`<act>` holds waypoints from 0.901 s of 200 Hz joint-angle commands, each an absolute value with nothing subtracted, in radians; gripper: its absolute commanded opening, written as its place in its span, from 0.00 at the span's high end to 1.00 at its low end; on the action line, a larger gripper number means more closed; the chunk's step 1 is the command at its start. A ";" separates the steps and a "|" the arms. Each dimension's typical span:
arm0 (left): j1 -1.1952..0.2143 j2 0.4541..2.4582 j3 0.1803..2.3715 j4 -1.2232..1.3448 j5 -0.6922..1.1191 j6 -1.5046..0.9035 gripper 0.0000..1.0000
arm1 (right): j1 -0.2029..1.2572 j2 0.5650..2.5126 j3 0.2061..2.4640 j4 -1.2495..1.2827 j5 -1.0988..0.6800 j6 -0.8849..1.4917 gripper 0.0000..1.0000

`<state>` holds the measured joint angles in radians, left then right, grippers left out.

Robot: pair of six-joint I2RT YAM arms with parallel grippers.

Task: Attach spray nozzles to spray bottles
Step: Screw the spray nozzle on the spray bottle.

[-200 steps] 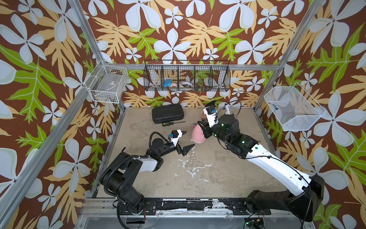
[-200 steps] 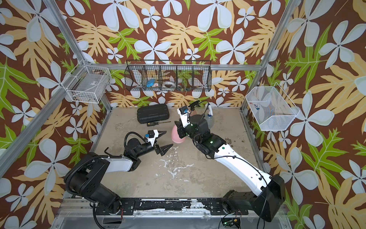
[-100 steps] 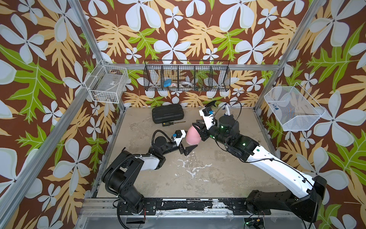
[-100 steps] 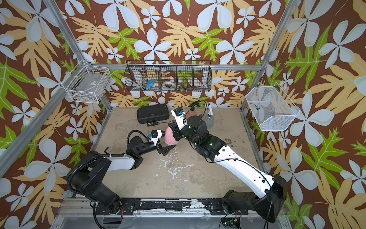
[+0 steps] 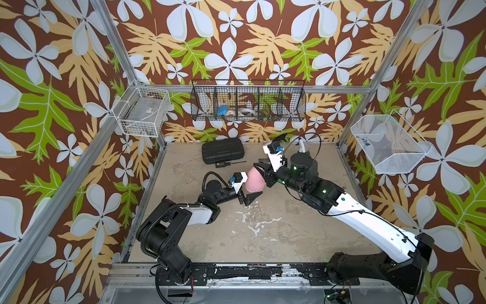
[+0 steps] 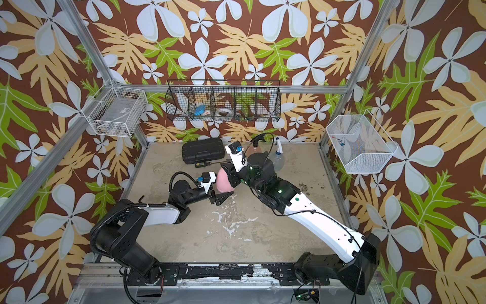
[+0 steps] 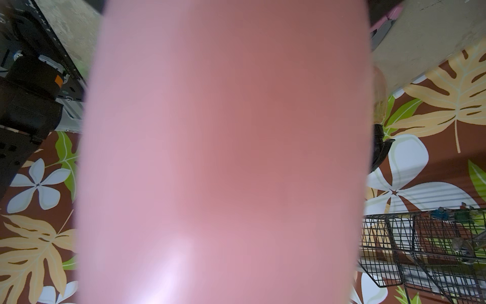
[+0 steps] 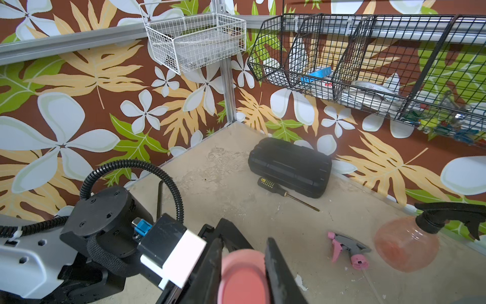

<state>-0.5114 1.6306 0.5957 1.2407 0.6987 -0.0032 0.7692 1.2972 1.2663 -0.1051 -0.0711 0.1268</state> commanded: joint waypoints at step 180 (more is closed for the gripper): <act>-0.467 1.604 0.230 1.796 0.422 -0.205 0.32 | 0.445 1.563 1.266 -0.111 -0.107 0.345 0.22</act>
